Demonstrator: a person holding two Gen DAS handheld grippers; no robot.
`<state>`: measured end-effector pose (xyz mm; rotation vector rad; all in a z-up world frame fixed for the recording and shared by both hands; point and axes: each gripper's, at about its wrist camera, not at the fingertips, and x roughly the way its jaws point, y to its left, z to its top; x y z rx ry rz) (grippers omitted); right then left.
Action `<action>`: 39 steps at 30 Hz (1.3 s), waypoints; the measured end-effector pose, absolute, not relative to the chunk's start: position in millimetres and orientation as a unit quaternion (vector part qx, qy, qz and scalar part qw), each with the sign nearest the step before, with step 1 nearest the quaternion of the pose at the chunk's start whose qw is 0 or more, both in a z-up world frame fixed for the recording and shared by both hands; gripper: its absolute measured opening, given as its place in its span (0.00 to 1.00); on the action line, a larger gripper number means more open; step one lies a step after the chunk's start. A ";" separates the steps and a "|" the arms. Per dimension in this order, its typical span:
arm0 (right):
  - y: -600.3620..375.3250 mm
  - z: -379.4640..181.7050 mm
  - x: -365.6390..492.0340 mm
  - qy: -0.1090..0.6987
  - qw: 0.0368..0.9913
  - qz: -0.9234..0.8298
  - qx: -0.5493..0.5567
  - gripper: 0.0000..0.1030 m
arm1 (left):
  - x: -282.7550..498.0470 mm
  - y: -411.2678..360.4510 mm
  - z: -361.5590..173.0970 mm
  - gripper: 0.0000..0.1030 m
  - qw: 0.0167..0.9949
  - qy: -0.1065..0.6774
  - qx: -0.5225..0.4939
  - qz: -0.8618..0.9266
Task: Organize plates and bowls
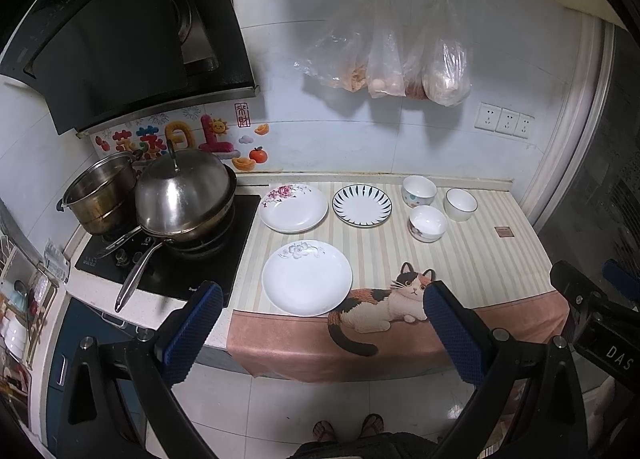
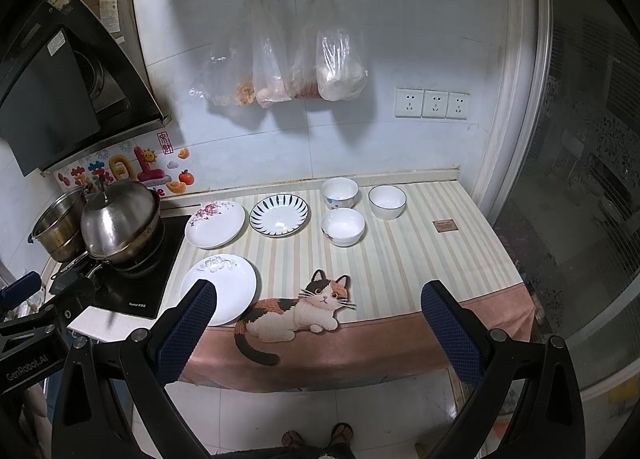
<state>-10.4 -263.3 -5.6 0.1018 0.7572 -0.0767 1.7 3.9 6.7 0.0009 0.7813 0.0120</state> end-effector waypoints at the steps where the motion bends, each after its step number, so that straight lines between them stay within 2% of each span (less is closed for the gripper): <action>1: -263.3 -5.5 -10.6 0.369 0.927 -0.037 0.050 1.00 | 1.9 3.6 6.7 1.00 0.925 0.381 0.000 0.006; 28: -256.8 -3.6 1.0 0.365 0.928 -0.038 0.064 1.00 | 13.2 22.9 0.1 1.00 0.927 0.374 -0.014 0.012; 33: -249.9 -31.0 24.0 0.370 0.924 -0.005 0.093 1.00 | 41.4 47.8 -38.1 1.00 0.918 0.394 -0.003 0.041; 39: -230.8 -113.0 99.7 0.445 0.886 0.058 0.120 1.00 | 104.8 89.7 -116.3 1.00 0.886 0.454 -0.006 0.094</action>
